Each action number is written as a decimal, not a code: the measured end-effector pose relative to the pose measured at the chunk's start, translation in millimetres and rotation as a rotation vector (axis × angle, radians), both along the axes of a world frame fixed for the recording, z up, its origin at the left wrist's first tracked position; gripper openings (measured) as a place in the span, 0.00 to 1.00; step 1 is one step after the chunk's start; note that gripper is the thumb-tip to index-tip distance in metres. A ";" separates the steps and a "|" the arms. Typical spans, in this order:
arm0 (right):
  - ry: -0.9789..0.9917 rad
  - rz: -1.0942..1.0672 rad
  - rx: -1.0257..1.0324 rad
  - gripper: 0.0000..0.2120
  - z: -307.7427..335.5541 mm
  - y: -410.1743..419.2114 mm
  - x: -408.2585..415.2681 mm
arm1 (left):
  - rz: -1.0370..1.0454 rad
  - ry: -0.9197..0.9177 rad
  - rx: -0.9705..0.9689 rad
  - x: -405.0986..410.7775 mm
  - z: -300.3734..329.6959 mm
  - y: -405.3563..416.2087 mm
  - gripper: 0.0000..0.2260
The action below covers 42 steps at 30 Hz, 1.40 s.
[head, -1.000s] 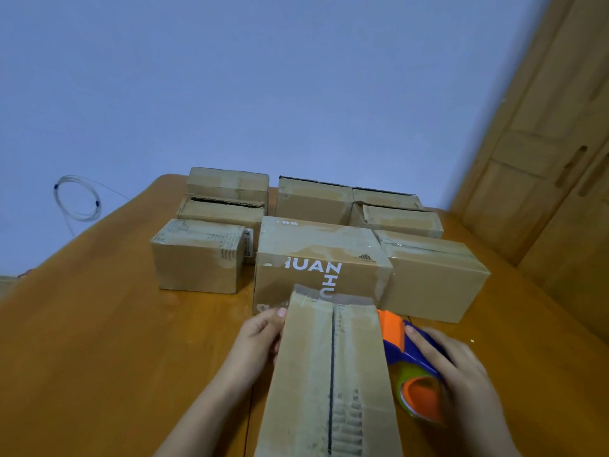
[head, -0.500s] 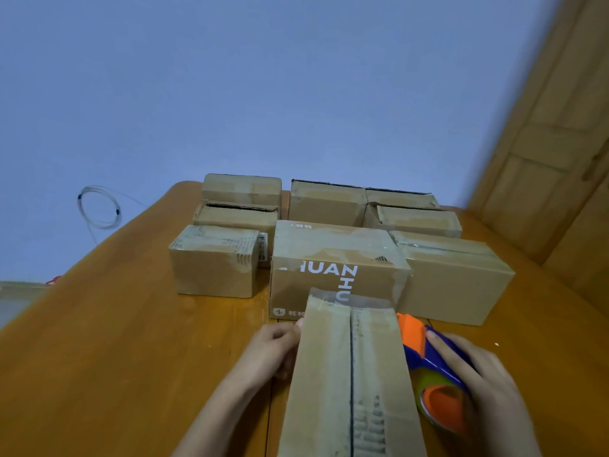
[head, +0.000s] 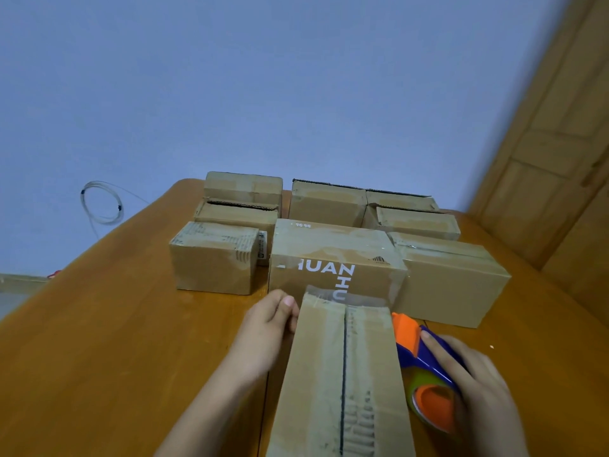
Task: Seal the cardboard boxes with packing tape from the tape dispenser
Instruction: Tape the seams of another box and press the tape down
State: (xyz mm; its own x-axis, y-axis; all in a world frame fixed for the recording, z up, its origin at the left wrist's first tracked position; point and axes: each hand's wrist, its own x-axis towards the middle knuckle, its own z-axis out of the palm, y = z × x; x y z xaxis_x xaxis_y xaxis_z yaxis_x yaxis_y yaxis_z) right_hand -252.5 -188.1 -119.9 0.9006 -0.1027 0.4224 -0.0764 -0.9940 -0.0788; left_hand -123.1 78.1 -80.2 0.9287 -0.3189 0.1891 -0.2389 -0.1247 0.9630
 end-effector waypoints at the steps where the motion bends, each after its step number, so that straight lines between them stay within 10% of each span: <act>1: -0.005 -0.001 0.000 0.70 0.1 1.1 0.3 | -0.004 -0.014 0.047 -0.7 6.3 2.3 0.12; 4: -0.050 0.008 -0.004 0.69 -0.9 6.1 1.9 | -0.079 0.060 0.153 -5.2 30.8 6.8 0.10; 10: -0.140 0.017 -0.065 0.60 -8.2 29.8 7.6 | -0.253 -0.025 0.540 14.9 55.3 14.8 0.37; 16: -0.180 -0.014 -0.068 0.55 -7.1 57.2 10.5 | -0.403 -0.144 0.995 25.2 82.5 17.8 0.37; 22: -0.122 -0.027 -0.048 0.53 -3.3 71.8 5.9 | -0.193 -0.269 1.208 5.6 91.4 -3.1 0.46; 42: -0.071 0.079 -0.004 0.58 -5.6 69.5 -1.0 | 0.053 -0.302 1.094 -1.5 50.2 -31.7 0.50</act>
